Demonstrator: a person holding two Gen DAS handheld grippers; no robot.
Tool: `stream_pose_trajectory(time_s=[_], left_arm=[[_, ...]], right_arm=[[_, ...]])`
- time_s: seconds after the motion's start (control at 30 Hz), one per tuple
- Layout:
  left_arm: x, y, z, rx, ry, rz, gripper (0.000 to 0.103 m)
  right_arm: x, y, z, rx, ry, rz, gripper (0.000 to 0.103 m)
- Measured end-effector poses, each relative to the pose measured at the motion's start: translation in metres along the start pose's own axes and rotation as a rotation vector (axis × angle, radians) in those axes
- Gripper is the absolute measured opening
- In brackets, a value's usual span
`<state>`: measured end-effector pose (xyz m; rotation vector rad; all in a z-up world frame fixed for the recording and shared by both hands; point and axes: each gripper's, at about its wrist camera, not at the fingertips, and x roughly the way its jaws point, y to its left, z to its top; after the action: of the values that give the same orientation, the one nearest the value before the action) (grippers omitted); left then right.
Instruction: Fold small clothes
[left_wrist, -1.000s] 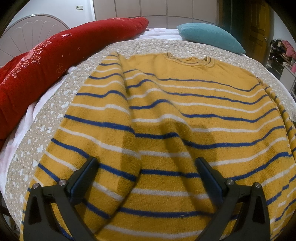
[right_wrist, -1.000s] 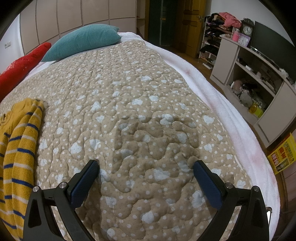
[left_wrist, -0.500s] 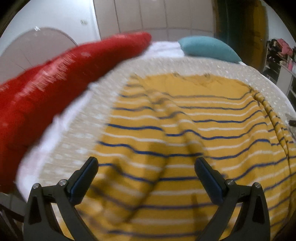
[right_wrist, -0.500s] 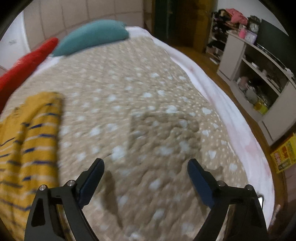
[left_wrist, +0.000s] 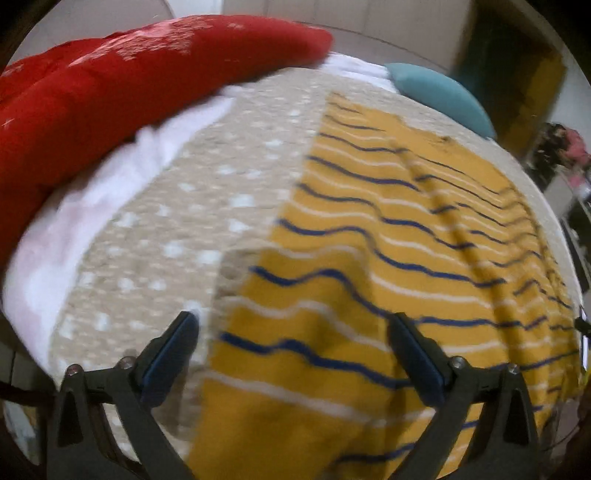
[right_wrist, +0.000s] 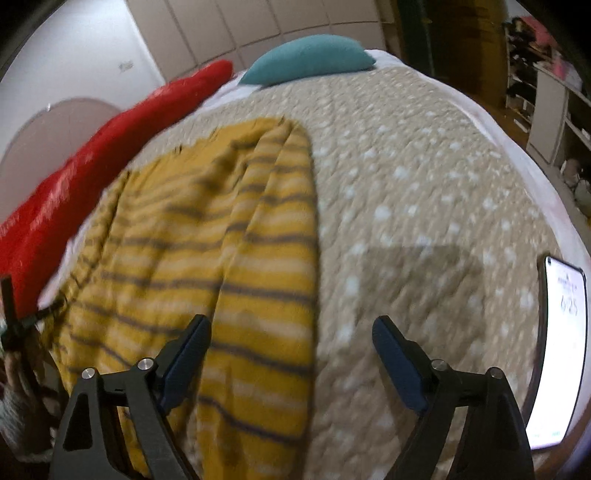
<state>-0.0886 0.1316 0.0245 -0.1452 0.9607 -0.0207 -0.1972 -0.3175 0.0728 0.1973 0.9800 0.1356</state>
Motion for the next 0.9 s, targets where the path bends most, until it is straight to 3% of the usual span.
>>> stream_pose_trajectory(time_s=[0.03, 0.07, 0.13, 0.17, 0.23, 0.37, 0.47, 0.5, 0.57, 0.63, 0.73, 0.9], left_arm=[[0.0, -0.006, 0.0, 0.018, 0.003, 0.016, 0.066], [0.0, -0.009, 0.002, 0.024, 0.01, 0.034, 0.041], [-0.005, -0.009, 0.009, 0.015, 0.022, 0.013, 0.014], [-0.011, -0.004, 0.014, 0.002, 0.018, 0.03, 0.014], [-0.023, 0.007, 0.027, -0.004, -0.028, 0.118, 0.014], [-0.042, 0.055, 0.06, -0.103, -0.096, 0.311, 0.014], [-0.042, 0.093, 0.072, -0.188, -0.088, 0.425, 0.018], [-0.041, 0.101, 0.074, -0.213, -0.078, 0.425, 0.019], [-0.045, 0.116, 0.072, -0.271, -0.076, 0.38, 0.03], [-0.051, 0.119, 0.067, -0.293, -0.106, 0.366, 0.04], [-0.057, 0.111, 0.061, -0.301, -0.134, 0.347, 0.05], [-0.072, 0.074, 0.049, -0.266, -0.163, 0.243, 0.057]], right_arm=[[0.003, 0.005, -0.004, -0.023, 0.019, -0.017, 0.07], [0.007, 0.012, -0.009, -0.058, 0.045, -0.039, 0.044], [0.007, 0.016, -0.007, -0.076, 0.056, -0.02, 0.026], [0.003, 0.013, -0.004, -0.063, 0.047, -0.009, 0.014], [-0.008, 0.001, 0.009, -0.019, -0.006, -0.033, 0.009], [-0.022, -0.052, 0.034, 0.123, -0.118, -0.224, 0.009], [-0.015, -0.079, 0.04, 0.179, -0.12, -0.364, 0.014], [-0.016, -0.085, 0.039, 0.204, -0.119, -0.359, 0.018], [-0.025, -0.091, 0.031, 0.247, -0.151, -0.295, 0.038], [-0.034, -0.089, 0.024, 0.239, -0.178, -0.291, 0.049], [-0.045, -0.088, 0.015, 0.231, -0.193, -0.302, 0.049], [-0.062, -0.081, -0.006, 0.177, -0.161, -0.192, 0.053]])
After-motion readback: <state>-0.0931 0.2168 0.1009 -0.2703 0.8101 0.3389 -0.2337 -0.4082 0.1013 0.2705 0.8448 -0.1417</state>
